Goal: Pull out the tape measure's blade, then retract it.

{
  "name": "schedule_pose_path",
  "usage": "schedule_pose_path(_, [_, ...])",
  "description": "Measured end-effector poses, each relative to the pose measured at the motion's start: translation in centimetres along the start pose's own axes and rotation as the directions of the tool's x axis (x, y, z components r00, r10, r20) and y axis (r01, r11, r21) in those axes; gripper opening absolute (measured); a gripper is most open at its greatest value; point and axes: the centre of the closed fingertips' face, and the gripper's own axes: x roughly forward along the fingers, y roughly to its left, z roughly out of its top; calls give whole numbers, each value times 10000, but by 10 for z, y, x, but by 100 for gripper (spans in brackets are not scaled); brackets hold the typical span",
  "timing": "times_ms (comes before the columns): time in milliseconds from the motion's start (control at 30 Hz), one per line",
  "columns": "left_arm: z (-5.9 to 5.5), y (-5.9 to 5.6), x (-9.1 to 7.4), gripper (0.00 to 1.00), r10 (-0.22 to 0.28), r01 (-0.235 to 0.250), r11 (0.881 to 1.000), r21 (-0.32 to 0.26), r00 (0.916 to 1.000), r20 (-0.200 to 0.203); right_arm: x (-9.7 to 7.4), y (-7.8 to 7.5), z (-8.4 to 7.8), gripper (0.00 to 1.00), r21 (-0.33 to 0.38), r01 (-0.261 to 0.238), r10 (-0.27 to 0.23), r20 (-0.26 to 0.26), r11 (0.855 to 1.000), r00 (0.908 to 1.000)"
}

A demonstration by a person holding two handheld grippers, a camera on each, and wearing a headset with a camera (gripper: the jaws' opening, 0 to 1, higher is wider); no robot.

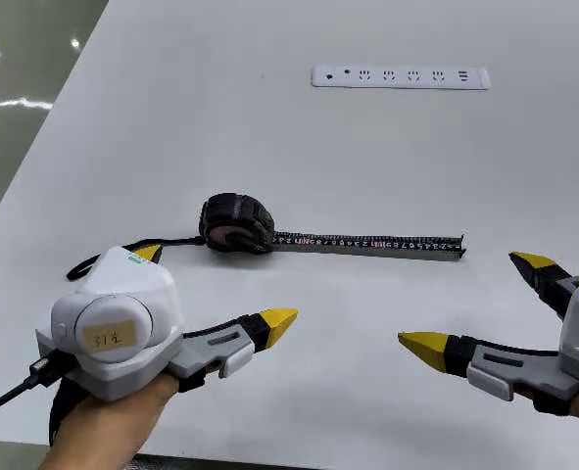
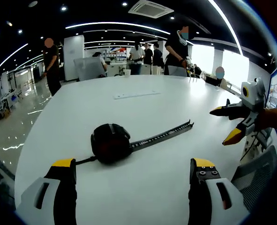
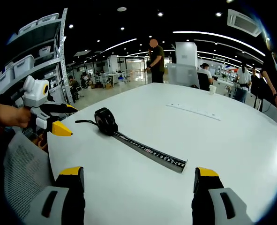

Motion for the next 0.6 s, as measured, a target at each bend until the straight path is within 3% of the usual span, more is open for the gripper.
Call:
schedule_pose_path(467, [6, 9, 11, 97, 209, -210, 9998, -77, 9997, -87, 6, -9, 0, 92, -344, -421, 409, -342, 9985, 9986])
schedule_pose_path(600, [8, 12, 13, 97, 292, -293, 9995, -132, 9996, -47, 7, -11, -6, 90, -559, -803, 762, -729, 9952, 9944])
